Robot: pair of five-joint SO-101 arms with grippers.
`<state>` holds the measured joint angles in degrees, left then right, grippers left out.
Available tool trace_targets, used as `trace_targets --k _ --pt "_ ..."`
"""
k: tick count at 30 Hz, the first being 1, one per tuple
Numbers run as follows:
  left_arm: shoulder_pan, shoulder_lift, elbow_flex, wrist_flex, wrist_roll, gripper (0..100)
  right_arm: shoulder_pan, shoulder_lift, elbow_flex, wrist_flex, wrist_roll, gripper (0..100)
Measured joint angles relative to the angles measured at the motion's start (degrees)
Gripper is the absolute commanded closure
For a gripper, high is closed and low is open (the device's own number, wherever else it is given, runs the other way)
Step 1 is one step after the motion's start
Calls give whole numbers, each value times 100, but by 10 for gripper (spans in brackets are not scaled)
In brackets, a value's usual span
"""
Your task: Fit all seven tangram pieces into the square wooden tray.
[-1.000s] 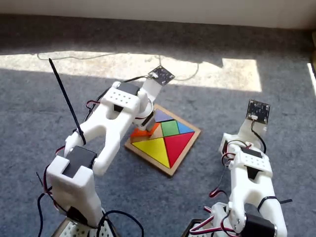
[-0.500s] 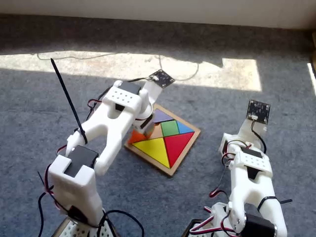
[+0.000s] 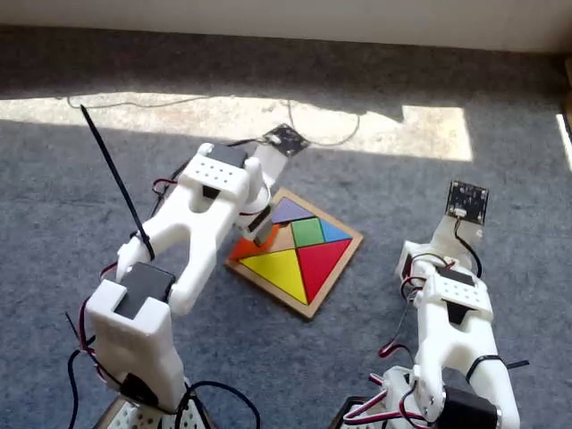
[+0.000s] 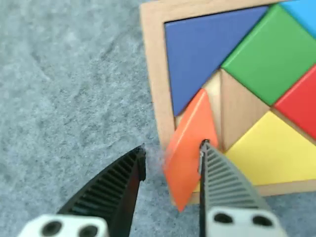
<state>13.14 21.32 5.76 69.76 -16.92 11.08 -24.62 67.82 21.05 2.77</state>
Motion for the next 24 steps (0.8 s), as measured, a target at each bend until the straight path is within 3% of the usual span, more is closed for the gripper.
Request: trace_targets --k 7,14,24 --pt "237 26 -114 255 -35 877 0 0 0 0 0 991" --pt "158 35 -387 668 211 743 0 0 0 0 0 991" --pt "-88 70 -747 1020 343 745 0 0 0 0 0 991"
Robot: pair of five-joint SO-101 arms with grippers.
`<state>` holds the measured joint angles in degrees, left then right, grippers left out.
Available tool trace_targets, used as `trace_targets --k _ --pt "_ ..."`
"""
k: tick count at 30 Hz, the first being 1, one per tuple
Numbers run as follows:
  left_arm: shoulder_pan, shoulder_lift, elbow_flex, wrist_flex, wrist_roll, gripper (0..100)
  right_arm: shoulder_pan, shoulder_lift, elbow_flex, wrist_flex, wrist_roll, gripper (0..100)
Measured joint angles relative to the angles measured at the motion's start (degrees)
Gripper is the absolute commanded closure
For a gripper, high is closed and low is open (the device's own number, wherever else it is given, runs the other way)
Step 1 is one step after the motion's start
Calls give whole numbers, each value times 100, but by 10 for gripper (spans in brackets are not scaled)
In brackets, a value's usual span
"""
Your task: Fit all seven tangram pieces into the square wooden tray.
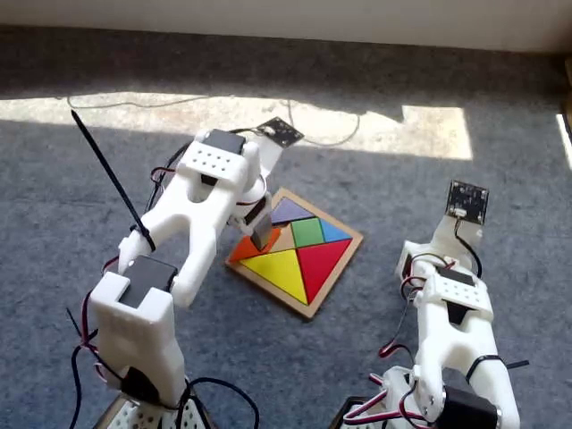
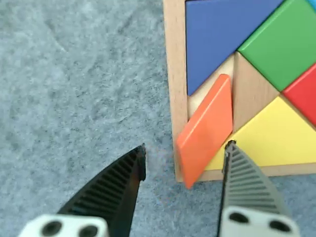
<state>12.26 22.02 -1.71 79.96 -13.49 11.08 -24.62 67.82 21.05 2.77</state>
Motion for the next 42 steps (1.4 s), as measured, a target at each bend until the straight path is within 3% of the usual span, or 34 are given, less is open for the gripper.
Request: trace_targets --k 10,42 --pt "9 985 -668 44 0 903 0 0 0 0 0 991" --pt "-9 -97 -809 1152 35 901 0 0 0 0 0 991"
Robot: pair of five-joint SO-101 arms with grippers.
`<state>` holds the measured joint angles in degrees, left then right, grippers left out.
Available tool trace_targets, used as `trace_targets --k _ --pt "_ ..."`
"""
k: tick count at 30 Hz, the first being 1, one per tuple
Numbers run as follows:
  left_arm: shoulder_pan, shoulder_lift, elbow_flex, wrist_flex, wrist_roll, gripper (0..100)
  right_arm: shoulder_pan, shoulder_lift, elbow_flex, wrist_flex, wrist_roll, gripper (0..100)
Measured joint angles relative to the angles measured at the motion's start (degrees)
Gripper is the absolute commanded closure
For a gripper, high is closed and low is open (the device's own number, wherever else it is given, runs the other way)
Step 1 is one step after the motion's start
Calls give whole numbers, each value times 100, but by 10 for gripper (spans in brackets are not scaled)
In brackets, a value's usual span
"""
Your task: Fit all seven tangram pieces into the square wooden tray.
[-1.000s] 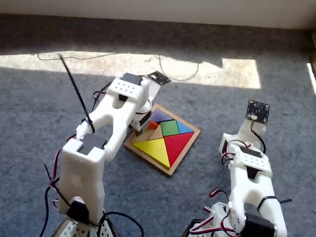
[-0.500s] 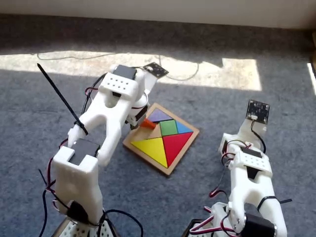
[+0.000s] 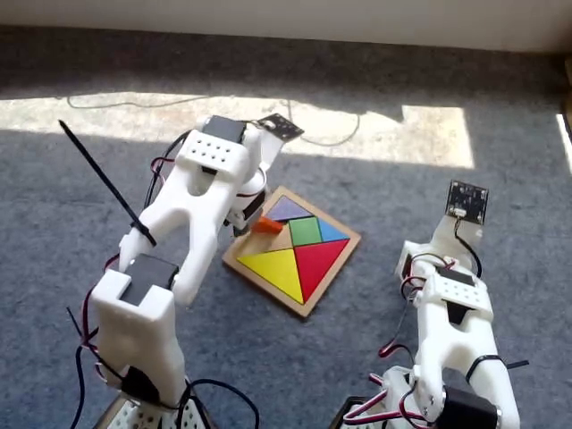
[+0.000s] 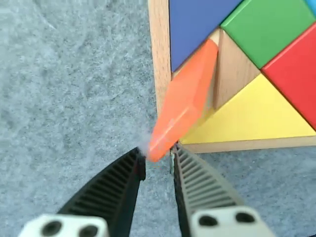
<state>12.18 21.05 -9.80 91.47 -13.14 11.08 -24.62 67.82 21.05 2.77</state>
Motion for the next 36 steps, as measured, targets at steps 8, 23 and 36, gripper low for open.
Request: trace_targets --k 8,23,36 --pt "18 -1521 571 44 422 808 0 0 0 0 0 991" --pt "18 -3279 3077 -1521 519 806 0 0 0 0 0 991" --pt "273 -3253 5029 -3947 519 803 0 0 0 0 0 991"
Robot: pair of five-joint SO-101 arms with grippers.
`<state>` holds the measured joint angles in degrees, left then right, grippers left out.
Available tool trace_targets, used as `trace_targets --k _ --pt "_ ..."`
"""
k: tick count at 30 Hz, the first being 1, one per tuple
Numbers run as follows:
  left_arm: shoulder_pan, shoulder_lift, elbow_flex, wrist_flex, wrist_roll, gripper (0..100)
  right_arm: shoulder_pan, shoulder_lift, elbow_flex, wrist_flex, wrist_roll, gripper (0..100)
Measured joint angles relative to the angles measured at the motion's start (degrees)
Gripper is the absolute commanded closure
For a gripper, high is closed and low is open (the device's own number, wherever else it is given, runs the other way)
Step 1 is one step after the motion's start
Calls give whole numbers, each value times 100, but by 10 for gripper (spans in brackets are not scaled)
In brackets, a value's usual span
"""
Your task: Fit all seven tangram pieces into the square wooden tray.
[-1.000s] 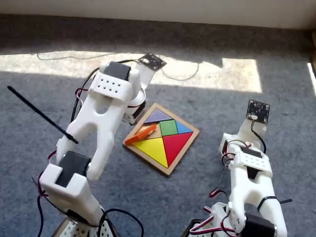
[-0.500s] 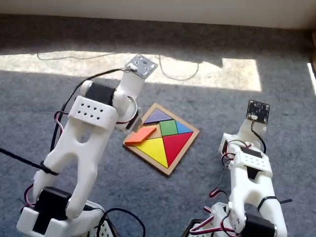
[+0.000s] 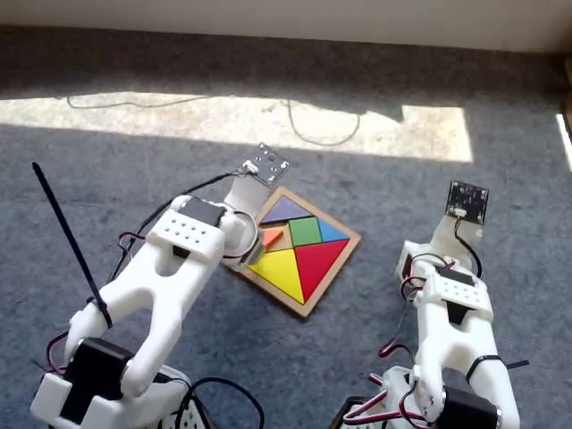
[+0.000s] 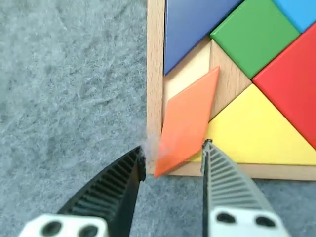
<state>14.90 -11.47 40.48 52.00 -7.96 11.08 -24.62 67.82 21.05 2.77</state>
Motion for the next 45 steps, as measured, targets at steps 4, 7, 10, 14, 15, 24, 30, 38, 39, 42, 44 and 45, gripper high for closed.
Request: trace_targets --k 4,7,10,14,15,24,30,38,39,42,44,45 --pt "18 589 -44 -237 26 807 0 0 0 0 0 991" --pt "-18 1029 -519 -114 123 807 0 0 0 0 0 991" --pt "-18 1160 -862 185 563 807 0 0 0 0 0 991" --pt "0 1196 -1266 571 756 807 0 0 0 0 0 991" --pt "0 1196 -1363 668 774 807 0 0 0 0 0 991" --pt "-202 457 -1512 1081 774 803 0 0 0 0 0 991" --pt "-316 563 -1029 413 774 803 0 0 0 0 0 991" --pt "-290 1240 -1037 70 571 803 0 0 0 0 0 991" --pt "-290 1301 -1108 70 571 803 0 0 0 0 0 991" --pt "-246 1574 -1231 70 571 805 0 0 0 0 0 991" --pt "-185 1723 -1345 70 563 806 0 0 0 0 0 991" --pt "-149 1776 -1363 70 563 807 0 0 0 0 0 991"
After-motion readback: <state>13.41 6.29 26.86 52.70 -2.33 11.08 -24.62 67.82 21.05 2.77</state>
